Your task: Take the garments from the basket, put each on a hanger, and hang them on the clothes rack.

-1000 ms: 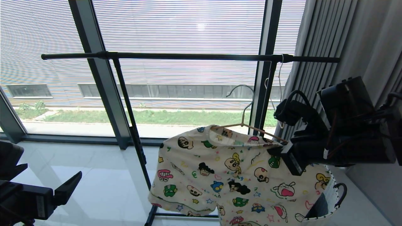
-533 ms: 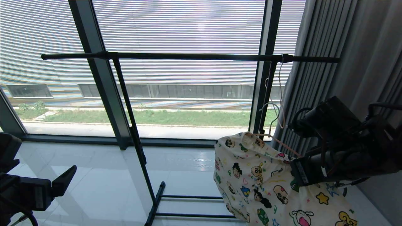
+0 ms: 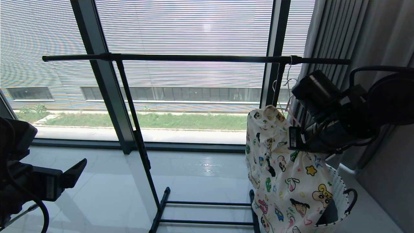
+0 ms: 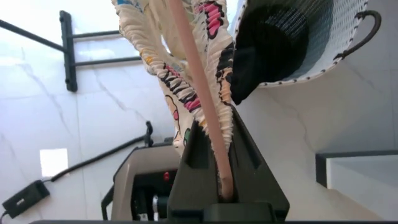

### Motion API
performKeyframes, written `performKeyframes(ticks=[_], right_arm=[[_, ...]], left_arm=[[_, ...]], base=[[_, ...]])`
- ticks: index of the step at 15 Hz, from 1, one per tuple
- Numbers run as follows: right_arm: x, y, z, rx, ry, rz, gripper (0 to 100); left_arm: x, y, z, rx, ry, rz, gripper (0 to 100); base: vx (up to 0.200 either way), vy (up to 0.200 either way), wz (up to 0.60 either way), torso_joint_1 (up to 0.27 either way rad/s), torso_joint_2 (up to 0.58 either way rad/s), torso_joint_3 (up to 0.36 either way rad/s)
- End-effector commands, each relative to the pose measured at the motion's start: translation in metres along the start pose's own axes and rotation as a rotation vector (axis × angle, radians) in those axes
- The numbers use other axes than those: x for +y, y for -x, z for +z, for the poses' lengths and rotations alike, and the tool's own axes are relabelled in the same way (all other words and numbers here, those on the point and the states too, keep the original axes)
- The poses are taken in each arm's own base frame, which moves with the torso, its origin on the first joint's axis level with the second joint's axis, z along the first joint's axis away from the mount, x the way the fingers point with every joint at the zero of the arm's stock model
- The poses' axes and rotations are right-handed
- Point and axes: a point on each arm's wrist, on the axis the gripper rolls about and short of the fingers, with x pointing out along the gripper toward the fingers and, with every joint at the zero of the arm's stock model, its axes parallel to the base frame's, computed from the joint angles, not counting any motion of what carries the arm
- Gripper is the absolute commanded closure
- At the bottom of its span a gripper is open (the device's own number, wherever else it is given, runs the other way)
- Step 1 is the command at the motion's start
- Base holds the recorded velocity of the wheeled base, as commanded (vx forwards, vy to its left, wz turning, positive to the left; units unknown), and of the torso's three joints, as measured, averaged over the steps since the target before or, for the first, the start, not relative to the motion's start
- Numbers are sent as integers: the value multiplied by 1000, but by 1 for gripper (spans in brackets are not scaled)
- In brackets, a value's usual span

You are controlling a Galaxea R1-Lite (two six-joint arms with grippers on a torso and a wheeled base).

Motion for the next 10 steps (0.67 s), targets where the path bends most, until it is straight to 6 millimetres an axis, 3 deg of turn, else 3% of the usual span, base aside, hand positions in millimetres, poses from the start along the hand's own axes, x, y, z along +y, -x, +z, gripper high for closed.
performKeyframes(ticks=[1, 7, 10], right_arm=[[4, 7, 22, -71, -11, 36, 100], [2, 25, 52, -210, 148, 78, 100], [5, 29, 59, -241, 148, 94, 100]], left_arm=[[-2, -1, 1, 3, -18, -8, 0], [-2, 0, 1, -4, -13, -14, 0], [-5, 1, 2, -16, -20, -37, 0]], base=[[0, 0, 0, 0, 0, 0], [0, 0, 0, 0, 0, 0], [200, 0, 0, -4, -2, 4]])
